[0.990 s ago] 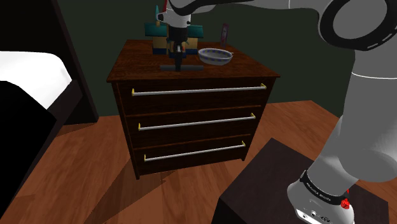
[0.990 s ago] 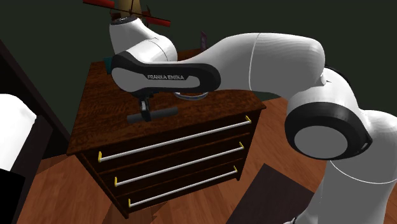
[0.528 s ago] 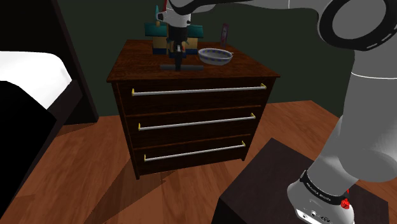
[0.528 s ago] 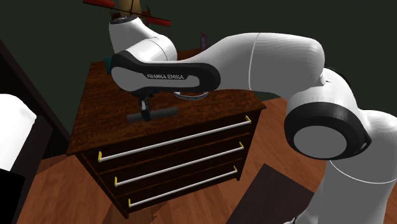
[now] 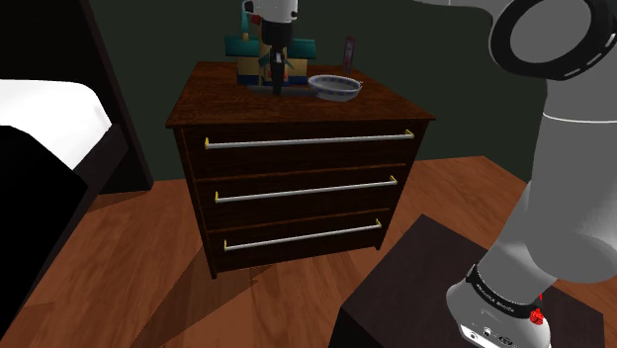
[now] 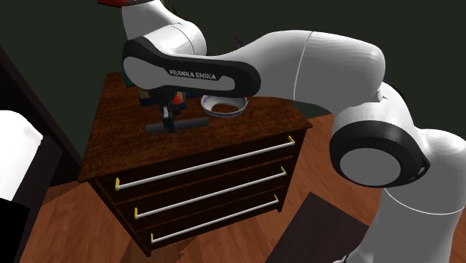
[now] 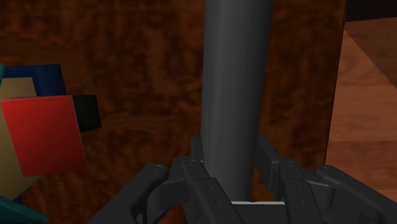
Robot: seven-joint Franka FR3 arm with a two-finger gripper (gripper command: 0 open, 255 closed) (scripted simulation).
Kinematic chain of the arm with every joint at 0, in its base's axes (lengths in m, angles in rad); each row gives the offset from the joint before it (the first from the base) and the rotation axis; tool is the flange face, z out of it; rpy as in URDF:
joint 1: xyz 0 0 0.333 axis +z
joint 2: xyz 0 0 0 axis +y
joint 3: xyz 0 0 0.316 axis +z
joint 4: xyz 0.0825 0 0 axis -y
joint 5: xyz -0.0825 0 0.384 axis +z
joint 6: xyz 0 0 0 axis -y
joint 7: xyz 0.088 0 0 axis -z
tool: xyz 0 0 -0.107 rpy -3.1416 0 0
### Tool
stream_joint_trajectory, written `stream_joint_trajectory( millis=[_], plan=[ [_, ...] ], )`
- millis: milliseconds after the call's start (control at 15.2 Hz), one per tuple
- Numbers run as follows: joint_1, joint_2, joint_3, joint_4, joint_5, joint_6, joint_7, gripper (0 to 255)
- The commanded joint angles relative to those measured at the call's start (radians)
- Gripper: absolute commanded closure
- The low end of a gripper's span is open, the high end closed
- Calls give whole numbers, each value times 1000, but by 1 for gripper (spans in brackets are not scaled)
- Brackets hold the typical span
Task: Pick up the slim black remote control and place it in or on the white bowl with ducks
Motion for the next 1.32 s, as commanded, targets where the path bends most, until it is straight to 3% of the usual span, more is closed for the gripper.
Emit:
stream_joint_trajectory(
  millis=[0,924,1254],
  plan=[
    [2,8,0,38,-1,-31,-1,255],
    [16,136,-1,425,-10,-289,-12,255],
    [-73,30,-26,251,13,-215,-113,255]
  ],
)
